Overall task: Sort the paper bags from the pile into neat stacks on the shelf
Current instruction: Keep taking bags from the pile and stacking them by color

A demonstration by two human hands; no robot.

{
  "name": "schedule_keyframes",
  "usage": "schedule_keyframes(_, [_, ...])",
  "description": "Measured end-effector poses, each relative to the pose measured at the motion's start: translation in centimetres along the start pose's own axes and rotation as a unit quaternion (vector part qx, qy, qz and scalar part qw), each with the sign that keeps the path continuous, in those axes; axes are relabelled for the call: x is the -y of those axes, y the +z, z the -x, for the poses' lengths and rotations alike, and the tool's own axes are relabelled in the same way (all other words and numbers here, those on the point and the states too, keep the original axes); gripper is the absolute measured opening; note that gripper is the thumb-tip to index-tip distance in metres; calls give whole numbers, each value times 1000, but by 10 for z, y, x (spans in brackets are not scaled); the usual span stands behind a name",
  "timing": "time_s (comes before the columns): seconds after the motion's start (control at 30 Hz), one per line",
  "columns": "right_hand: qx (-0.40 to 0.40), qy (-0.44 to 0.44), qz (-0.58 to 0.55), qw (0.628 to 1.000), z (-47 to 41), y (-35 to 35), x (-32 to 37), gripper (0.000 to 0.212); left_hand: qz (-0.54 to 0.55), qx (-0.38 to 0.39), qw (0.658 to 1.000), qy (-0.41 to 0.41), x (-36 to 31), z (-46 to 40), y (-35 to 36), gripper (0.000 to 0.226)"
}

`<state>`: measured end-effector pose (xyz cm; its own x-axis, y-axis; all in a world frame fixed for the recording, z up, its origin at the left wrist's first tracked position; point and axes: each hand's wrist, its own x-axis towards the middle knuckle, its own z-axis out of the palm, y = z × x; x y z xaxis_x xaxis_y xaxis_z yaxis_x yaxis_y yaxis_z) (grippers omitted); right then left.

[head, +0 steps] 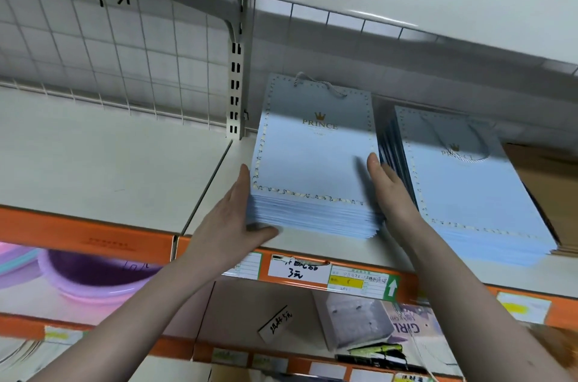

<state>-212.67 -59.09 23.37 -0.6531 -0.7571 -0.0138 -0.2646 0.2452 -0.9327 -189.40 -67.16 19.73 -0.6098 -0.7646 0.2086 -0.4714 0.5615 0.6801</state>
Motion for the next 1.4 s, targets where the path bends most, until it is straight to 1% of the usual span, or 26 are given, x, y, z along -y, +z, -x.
schedule_keyframes(0.13, [9,58,-77,995,-5,3,-8,72,67,7,998,-19,-6,-2,-3,104])
schedule_keyframes(0.17, [18,66,-104,992,-6,2,-10,66,88,4,996,-21,-6,-3,-3,98])
schedule_keyframes(0.23, [29,72,-143,987,-4,1,-12,47,119,10,992,-32,-6,-6,-6,83])
schedule_keyframes(0.27, [29,74,-157,984,-4,1,-14,39,127,16,991,-35,-5,-9,-7,80])
schedule_keyframes(0.3, [29,72,-163,984,-3,2,-15,36,135,21,990,-34,-4,-11,-7,79])
schedule_keyframes(0.4, [42,70,-180,980,-2,4,-14,38,143,26,989,-29,0,-14,-9,83])
schedule_keyframes(0.47, [47,70,-193,978,-3,6,-15,53,144,25,989,-24,3,-15,-9,83])
schedule_keyframes(0.53, [52,69,-201,976,-3,8,-15,59,142,20,989,-22,7,-14,-8,85])
schedule_keyframes(0.6, [59,69,-206,974,-2,10,-14,57,143,11,989,-27,9,-11,-8,87])
schedule_keyframes(0.7, [82,62,-223,969,-2,16,-13,43,140,-1,990,-27,13,-6,-12,86])
schedule_keyframes(0.77, [109,52,-237,964,-5,26,-11,46,134,-8,991,-29,17,-4,-17,86])
schedule_keyframes(0.8, [116,48,-235,964,-5,30,-10,54,131,-11,991,-32,19,-5,-19,84])
schedule_keyframes(0.87, [115,49,-225,966,-5,37,-7,76,127,-14,991,-38,24,-7,-24,82])
schedule_keyframes(0.93, [122,29,-220,967,-3,42,-4,83,128,-18,991,-44,28,-8,-25,84])
schedule_keyframes(1.0, [124,35,-224,966,-8,45,-9,103,125,-25,991,-47,30,-11,-26,82])
schedule_keyframes(1.03, [121,35,-228,966,-12,46,-11,108,122,-26,991,-48,31,-13,-25,81])
schedule_keyframes(1.07, [112,36,-226,967,-15,47,-12,105,118,-27,992,-45,31,-15,-25,80])
schedule_keyframes(1.13, [97,39,-210,972,-15,48,-6,91,113,-22,993,-41,31,-18,-25,80])
schedule_keyframes(1.17, [96,40,-201,974,-17,48,-6,89,114,-21,992,-43,32,-20,-25,80])
schedule_keyframes(1.23, [96,32,-162,982,-14,45,-2,93,121,-23,991,-50,35,-21,-25,78])
schedule_keyframes(1.27, [92,22,-136,986,-9,43,1,92,122,-22,991,-54,35,-21,-26,77])
schedule_keyframes(1.33, [71,-24,-81,994,-2,38,1,73,117,-17,991,-60,38,-21,-27,87])
schedule_keyframes(1.37, [53,-59,-50,996,2,36,0,67,108,-19,992,-56,38,-21,-28,92])
schedule_keyframes(1.4, [36,-106,-11,994,3,33,-3,66,96,-27,994,-44,38,-19,-27,94])
